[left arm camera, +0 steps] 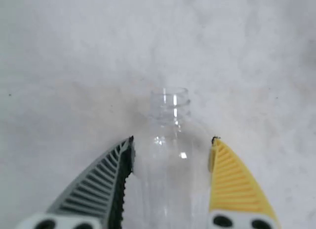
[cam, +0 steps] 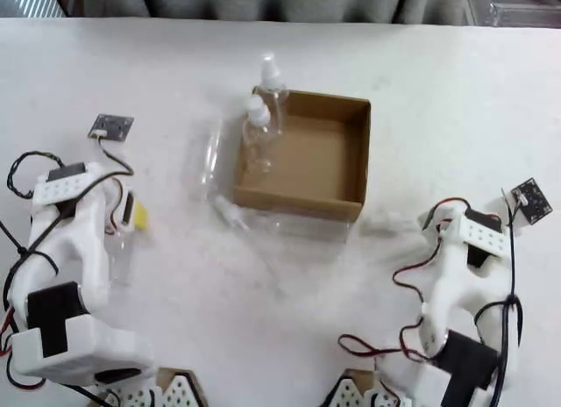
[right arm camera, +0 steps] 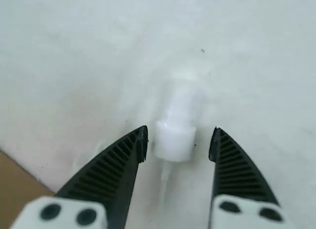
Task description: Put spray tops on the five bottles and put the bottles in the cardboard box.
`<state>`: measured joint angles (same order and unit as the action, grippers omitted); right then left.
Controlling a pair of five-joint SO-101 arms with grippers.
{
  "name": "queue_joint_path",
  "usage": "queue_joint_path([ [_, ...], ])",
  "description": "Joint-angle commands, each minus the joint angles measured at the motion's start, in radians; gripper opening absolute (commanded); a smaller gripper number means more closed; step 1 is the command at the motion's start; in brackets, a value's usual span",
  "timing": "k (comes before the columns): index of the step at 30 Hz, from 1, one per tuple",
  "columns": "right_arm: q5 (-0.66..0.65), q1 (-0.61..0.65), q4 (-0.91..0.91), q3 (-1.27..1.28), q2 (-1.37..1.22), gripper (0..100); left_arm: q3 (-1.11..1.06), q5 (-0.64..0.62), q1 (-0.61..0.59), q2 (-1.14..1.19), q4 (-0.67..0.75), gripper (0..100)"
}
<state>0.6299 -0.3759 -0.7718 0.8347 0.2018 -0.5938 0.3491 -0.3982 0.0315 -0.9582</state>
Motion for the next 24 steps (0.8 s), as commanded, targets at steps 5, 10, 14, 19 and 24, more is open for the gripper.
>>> queue_joint_path([
  [5, 0.006, 0.016, 0.013, -0.084, -0.09, 18.0, 0.0, 0.009, 0.018, -0.012, 0.017, 2],
  [10, 0.011, 0.03, 0.012, -0.087, -0.093, 17.6, 0.0, 0.009, 0.018, -0.012, 0.017, 2],
  [14, -0.002, 0.033, 0.012, -0.087, -0.093, 1.9, 0.0, 0.009, 0.018, -0.012, 0.017, 2],
  [19, -0.04, 0.033, 0.012, -0.087, -0.082, 1.1, 0.0, 0.009, 0.018, -0.012, 0.017, 2],
  [24, -0.133, 0.025, 0.012, -0.092, -0.067, 1.5, 0.002, 0.002, 0.01, -0.024, 0.017, 2],
])
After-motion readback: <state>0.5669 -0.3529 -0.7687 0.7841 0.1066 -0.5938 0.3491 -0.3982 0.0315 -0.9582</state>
